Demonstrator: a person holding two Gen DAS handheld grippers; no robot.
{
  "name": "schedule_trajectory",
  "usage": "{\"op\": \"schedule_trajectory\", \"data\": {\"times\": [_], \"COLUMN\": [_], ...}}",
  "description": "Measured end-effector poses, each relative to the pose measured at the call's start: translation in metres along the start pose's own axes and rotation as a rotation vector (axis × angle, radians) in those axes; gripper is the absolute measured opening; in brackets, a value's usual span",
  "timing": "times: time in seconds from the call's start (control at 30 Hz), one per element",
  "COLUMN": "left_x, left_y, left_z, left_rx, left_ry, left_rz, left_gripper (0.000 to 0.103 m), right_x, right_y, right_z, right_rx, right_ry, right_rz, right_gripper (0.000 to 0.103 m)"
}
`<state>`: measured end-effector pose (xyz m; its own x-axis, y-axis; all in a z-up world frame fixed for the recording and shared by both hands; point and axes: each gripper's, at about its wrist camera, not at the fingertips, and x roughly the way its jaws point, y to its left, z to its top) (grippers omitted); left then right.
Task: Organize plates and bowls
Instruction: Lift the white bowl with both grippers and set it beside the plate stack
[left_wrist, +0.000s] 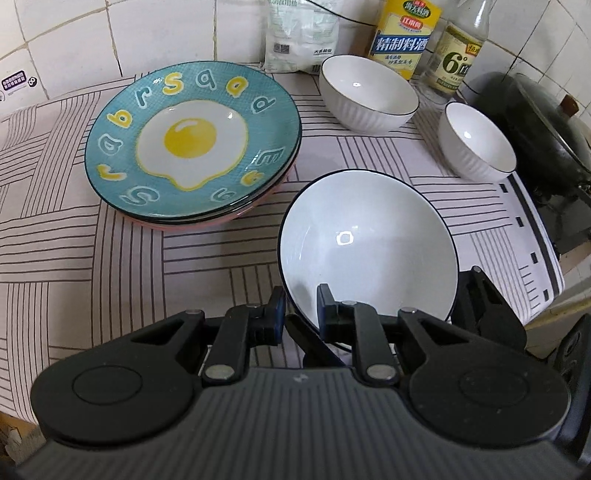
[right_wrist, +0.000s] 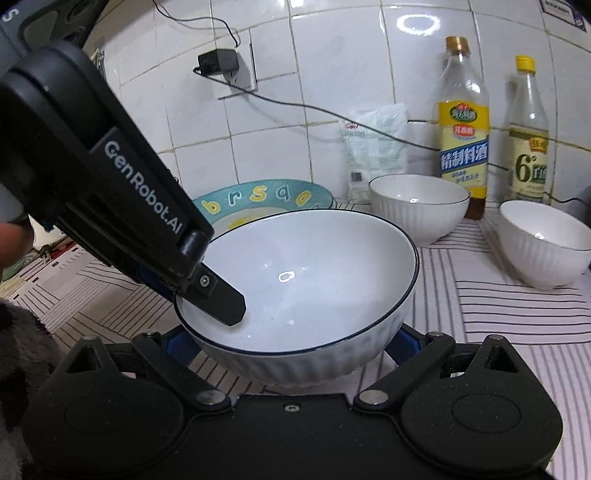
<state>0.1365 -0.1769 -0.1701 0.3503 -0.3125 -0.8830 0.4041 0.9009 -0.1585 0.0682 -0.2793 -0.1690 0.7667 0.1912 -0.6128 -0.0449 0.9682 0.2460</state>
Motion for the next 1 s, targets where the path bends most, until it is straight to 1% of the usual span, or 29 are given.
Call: {"op": "schedule_trajectory", "data": {"times": [0.17,0.23,0.37,0.5,0.6,0.7,0.8,1.0], "left_x": [0.012,0.013,0.011,0.011,0.008,0.0,-0.012,-0.041], "left_y": [0.004,0.004,0.01,0.008,0.01,0.006,0.004,-0.002], "left_z": [0.001,0.0,0.003,0.001,0.0,0.0,0.0,-0.003], "left_rx": [-0.019,-0.025,-0.07,-0.06,-0.077,-0.054,-0.041,-0.006], "left_ry": [0.022,0.024,0.044,0.049,0.052,0.043,0.035,-0.003], "left_rz": [-0.004,-0.009,-0.042,-0.032,-0.032,-0.022,-0.009,-0.018], "left_gripper": [0.016,0.016,0.016,0.016,0.018,0.019,0.023,0.03], "right_x": [0.011,0.015,0.013,0.01,0.0,-0.013,-0.03,-0.067], "right_y": [0.002,0.001,0.0,0.003,0.004,0.004,0.003,-0.002], "right_z": [-0.002,-0.004,-0.003,0.001,0.0,0.001,0.003,0.011], "right_rx": [-0.03,-0.023,0.012,0.021,0.013,0.006,0.011,0.027], "right_ry": [0.018,0.038,0.049,0.096,0.106,0.119,0.11,0.059], "right_rz": [-0.013,-0.011,-0.026,-0.055,-0.062,-0.077,-0.08,-0.11], "right_gripper": [0.1,0.1,0.101,0.101,0.101,0.101,0.101,0.101]}}
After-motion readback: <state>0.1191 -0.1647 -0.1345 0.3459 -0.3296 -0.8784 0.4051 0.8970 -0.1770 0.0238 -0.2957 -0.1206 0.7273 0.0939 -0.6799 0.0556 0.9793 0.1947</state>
